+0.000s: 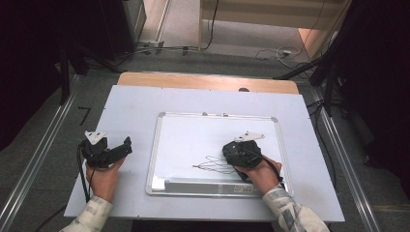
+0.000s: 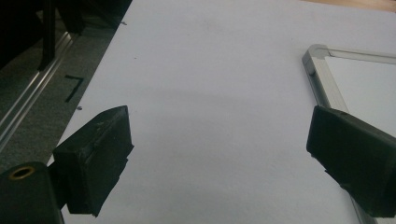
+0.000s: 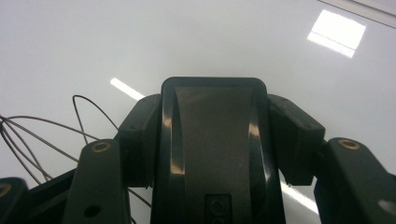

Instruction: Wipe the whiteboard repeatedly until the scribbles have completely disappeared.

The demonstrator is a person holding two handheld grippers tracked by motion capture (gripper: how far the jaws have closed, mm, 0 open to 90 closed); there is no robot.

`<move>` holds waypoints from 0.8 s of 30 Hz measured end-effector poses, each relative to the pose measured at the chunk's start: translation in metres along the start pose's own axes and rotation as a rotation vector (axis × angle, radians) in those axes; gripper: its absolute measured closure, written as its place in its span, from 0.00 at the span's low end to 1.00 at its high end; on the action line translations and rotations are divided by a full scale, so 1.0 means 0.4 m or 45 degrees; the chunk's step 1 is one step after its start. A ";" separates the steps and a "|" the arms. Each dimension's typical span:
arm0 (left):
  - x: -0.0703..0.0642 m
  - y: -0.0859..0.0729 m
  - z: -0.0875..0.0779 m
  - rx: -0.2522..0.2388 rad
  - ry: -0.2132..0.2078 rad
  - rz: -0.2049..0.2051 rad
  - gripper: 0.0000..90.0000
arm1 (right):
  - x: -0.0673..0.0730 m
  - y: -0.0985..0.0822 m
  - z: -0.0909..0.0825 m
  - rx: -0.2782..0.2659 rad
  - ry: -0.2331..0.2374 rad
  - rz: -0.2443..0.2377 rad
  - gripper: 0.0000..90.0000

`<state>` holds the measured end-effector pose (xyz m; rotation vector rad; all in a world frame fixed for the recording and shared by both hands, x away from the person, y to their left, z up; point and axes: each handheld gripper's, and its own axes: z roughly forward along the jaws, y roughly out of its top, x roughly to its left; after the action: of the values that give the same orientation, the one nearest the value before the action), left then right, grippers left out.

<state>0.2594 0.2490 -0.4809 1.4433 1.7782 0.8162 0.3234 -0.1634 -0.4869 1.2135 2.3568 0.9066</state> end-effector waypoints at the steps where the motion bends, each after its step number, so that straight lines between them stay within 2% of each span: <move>1: 0.000 0.000 0.000 0.002 0.001 0.000 0.08 | 0.004 0.002 0.002 -0.001 -0.001 0.002 0.43; 24: 0.000 0.000 0.000 0.002 -0.002 0.004 0.08 | 0.081 0.030 0.031 -0.009 0.010 -0.016 0.43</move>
<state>0.2596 0.2491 -0.4809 1.4480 1.7761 0.8155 0.3185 -0.1269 -0.4883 1.1932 2.3627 0.9165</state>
